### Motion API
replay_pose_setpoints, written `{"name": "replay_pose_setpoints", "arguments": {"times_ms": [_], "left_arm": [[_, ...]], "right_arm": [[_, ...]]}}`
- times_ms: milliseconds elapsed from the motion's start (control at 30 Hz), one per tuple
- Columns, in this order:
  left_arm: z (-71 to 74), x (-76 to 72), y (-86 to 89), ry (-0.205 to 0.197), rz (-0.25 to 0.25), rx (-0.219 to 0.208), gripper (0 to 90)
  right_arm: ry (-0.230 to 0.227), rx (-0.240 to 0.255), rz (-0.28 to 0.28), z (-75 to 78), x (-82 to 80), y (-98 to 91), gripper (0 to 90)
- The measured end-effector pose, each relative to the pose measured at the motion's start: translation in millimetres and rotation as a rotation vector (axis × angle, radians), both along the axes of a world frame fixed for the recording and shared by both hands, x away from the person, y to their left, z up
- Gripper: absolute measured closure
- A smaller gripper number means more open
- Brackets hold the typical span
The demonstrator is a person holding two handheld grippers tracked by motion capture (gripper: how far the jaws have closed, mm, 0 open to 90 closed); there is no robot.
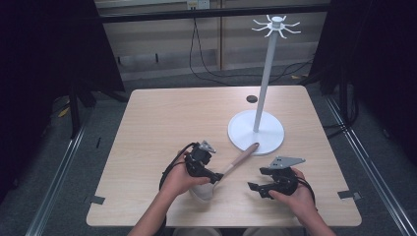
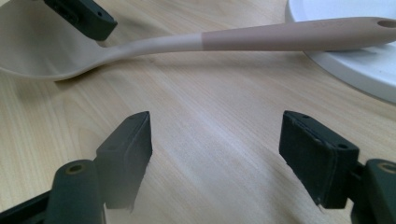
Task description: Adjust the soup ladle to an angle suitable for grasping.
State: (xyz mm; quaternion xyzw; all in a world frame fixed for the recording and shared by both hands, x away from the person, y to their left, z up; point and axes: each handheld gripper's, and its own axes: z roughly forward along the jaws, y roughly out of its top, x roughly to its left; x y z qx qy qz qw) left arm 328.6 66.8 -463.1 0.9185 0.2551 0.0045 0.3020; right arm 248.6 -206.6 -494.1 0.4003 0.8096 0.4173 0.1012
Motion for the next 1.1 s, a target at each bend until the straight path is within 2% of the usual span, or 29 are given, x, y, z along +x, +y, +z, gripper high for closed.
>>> {"name": "replay_pose_setpoints", "arguments": {"times_ms": [67,167,267,300,400,533,567,800,833,933,1000,1033,1100], "left_arm": [[-2.3,-0.1,-4.1,0.02,-0.01,0.011,28.6],[-3.3,-0.1,-9.1,0.027,-0.058,0.056,35.7],[-3.4,0.1,-13.1,0.03,-0.065,0.085,44.2],[-4.8,-1.1,-15.0,0.039,-0.044,0.072,46.3],[-3.8,1.3,-17.4,0.038,-0.08,0.117,50.3],[-4.9,-0.4,-24.0,0.044,-0.059,0.117,53.2],[-4.8,1.4,-24.5,0.038,-0.087,0.134,54.0],[-8.1,3.4,-34.0,0.047,-0.092,0.166,57.2],[-9.1,3.4,-35.1,0.05,-0.082,0.155,58.9],[-10.4,3.6,-37.6,0.056,-0.081,0.166,67.8],[-9.2,5.6,-38.0,0.064,-0.109,0.186,73.9],[-9.5,5.0,-38.3,0.061,-0.1,0.185,74.4],[-9.4,4.6,-37.9,0.087,-0.076,0.166,75.8]], "right_arm": [[-0.001,0.0,0.003,-0.2,0.1,0.1,25.3],[0.001,0.002,-0.001,0.1,-0.1,-0.3,25.0],[0.001,0.005,-0.002,0.1,-0.2,-1.4,24.6],[0.002,0.009,-0.002,0.1,-0.1,-1.8,24.5],[0.003,0.01,-0.004,-0.1,-0.1,-2.4,24.4],[0.005,0.01,0.001,-0.3,-0.1,-2.1,24.4],[0.005,0.009,0.002,-0.3,0.0,-2.1,24.4],[0.005,0.011,-0.005,0.0,-0.4,-3.7,24.2],[0.004,0.009,-0.004,-0.3,-0.4,-3.9,24.2],[0.008,0.013,-0.003,-0.7,-0.5,-4.4,24.1],[0.009,0.014,-0.003,-0.9,-0.4,-4.3,23.8],[0.008,0.013,-0.001,-0.9,-0.3,-4.3,23.7],[0.008,0.015,-0.002,-0.8,-0.5,-4.2,23.3]]}}
